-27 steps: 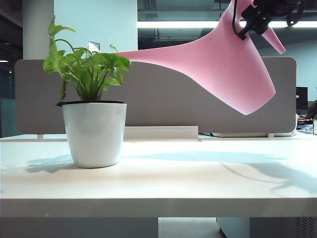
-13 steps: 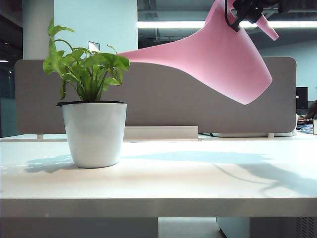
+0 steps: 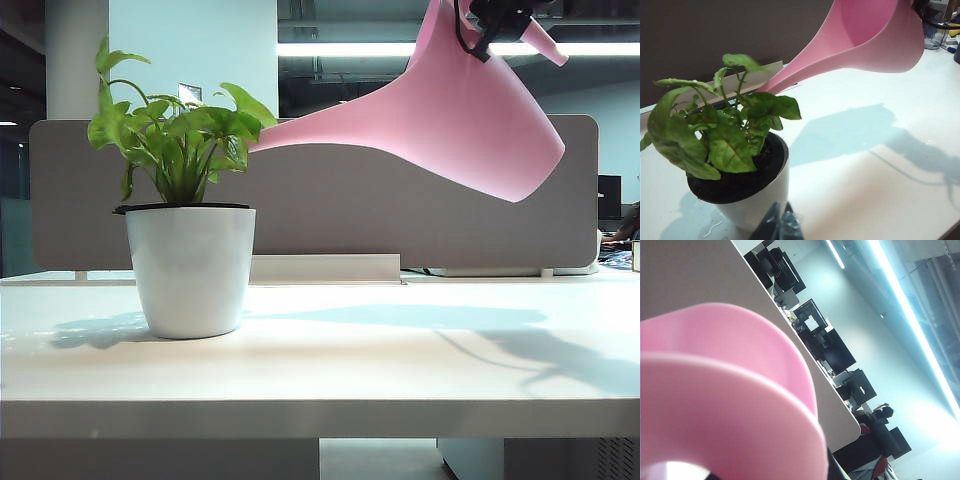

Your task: Pick up the watering can from the table, water the potted plant, and put the can back.

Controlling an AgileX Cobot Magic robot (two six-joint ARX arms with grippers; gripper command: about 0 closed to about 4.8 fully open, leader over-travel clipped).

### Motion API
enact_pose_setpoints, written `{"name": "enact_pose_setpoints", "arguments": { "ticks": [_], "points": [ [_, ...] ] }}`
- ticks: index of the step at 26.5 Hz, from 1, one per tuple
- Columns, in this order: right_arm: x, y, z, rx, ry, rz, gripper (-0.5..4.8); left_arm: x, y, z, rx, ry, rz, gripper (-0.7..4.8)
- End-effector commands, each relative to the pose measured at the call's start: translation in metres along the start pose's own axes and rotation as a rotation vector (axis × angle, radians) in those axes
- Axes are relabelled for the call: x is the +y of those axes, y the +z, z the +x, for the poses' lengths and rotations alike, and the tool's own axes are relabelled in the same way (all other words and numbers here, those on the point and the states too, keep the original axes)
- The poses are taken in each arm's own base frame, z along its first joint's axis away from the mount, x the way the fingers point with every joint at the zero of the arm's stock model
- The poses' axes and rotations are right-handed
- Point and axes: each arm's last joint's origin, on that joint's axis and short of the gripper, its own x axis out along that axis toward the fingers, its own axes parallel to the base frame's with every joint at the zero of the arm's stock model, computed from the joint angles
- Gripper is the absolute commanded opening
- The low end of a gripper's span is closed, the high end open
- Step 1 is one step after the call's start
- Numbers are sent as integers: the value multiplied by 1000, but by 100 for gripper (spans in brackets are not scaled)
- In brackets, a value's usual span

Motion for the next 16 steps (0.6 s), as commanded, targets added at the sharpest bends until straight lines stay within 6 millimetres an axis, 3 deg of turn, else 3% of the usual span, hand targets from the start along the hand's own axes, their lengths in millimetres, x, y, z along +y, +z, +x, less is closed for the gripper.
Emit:
{"name": "enact_pose_setpoints", "arguments": {
  "ticks": [1, 16],
  "points": [
    [-18, 11, -4, -66, -101, 35, -1, 0, 2, -1, -15, 0, -1, 4],
    [-20, 36, -10, -107, -116, -11, -1, 0, 2, -1, -10, -1, -1, 4]
  ]
}}
